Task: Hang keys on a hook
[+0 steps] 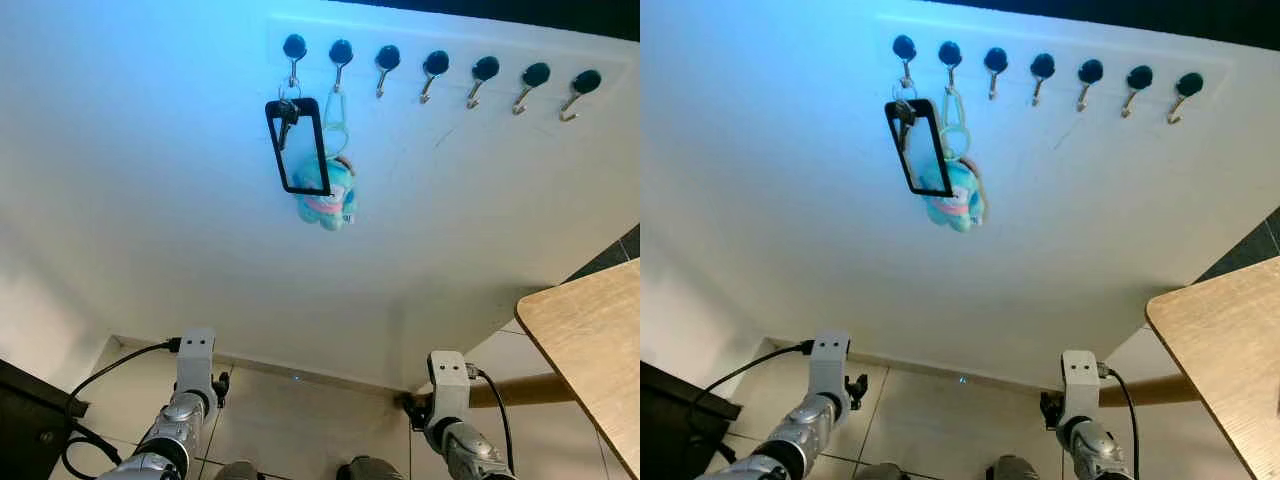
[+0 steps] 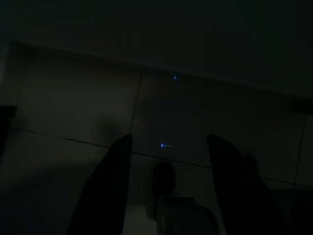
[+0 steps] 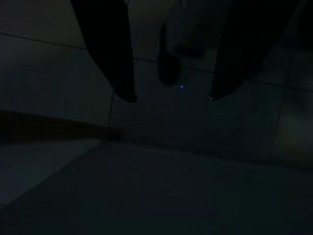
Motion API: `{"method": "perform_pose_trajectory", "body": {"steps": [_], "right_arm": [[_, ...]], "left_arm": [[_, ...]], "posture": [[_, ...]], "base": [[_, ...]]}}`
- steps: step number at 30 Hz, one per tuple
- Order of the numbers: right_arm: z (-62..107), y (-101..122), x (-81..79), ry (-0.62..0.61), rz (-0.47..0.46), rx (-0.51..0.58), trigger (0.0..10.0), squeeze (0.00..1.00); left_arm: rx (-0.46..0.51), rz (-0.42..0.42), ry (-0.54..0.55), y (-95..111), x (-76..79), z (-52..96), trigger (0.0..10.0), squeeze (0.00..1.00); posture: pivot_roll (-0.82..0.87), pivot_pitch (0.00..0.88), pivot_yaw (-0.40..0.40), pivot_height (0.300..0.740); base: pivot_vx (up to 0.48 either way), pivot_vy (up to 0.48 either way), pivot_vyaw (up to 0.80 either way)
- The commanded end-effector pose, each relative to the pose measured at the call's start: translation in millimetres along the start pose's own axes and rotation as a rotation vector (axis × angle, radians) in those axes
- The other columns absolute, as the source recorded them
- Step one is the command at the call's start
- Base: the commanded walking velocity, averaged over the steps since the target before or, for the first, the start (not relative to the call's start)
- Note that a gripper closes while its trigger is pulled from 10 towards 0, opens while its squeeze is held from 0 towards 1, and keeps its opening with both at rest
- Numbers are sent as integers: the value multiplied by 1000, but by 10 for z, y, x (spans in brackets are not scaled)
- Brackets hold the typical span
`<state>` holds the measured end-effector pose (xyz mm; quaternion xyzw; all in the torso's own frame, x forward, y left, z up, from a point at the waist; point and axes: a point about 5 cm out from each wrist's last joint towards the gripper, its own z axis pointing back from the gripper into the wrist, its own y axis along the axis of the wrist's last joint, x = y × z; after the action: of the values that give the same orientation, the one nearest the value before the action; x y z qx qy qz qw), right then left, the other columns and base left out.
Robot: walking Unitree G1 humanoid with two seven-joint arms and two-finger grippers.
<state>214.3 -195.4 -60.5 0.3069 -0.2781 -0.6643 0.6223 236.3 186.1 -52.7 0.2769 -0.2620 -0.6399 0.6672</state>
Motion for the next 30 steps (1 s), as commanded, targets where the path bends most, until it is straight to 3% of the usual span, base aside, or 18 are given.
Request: {"method": "perform_pose_trajectory", "body": {"steps": [1,2,3,8,9,10,11,14,30], "right_arm": [[-3,41,9,7,-69,35,10000,298],[-3,41,9,7,-69,35,10000,298],[-12,62,-24,26,-59,43,10000,1000],[-22,71,-77,35,-46,50,10000,1000],[-25,78,-84,35,-43,52,10000,878],[-25,78,-84,35,-43,52,10000,878],[-26,82,-89,38,-38,53,10000,0],[-32,91,-103,43,-9,49,10000,0],[-71,145,-245,62,-49,63,10000,0]], "left_arm": [[-14,81,-8,-58,24,8,10000,1000],[-14,81,-8,-58,24,8,10000,1000],[-4,131,-9,-62,17,11,10000,1000],[-9,89,-5,-92,6,20,10000,1000],[-9,91,2,-94,-1,21,10000,141],[-9,91,2,-94,-1,21,10000,141],[-9,93,6,-97,-6,22,10000,0],[-12,114,14,-104,-28,25,10000,0],[20,86,-16,-32,-9,15,10000,0]], "posture": [[32,72,-42,740],[32,72,-42,740],[34,75,-44,740],[40,71,-53,740],[46,66,-59,740],[46,66,-59,740],[50,62,-61,740],[60,53,-66,740],[86,49,-39,740]], "base": [[0,0,0],[0,0,0],[0,0,0],[0,0,0],[0,0,0],[0,0,0],[0,0,0],[0,0,0],[0,0,0]]}}
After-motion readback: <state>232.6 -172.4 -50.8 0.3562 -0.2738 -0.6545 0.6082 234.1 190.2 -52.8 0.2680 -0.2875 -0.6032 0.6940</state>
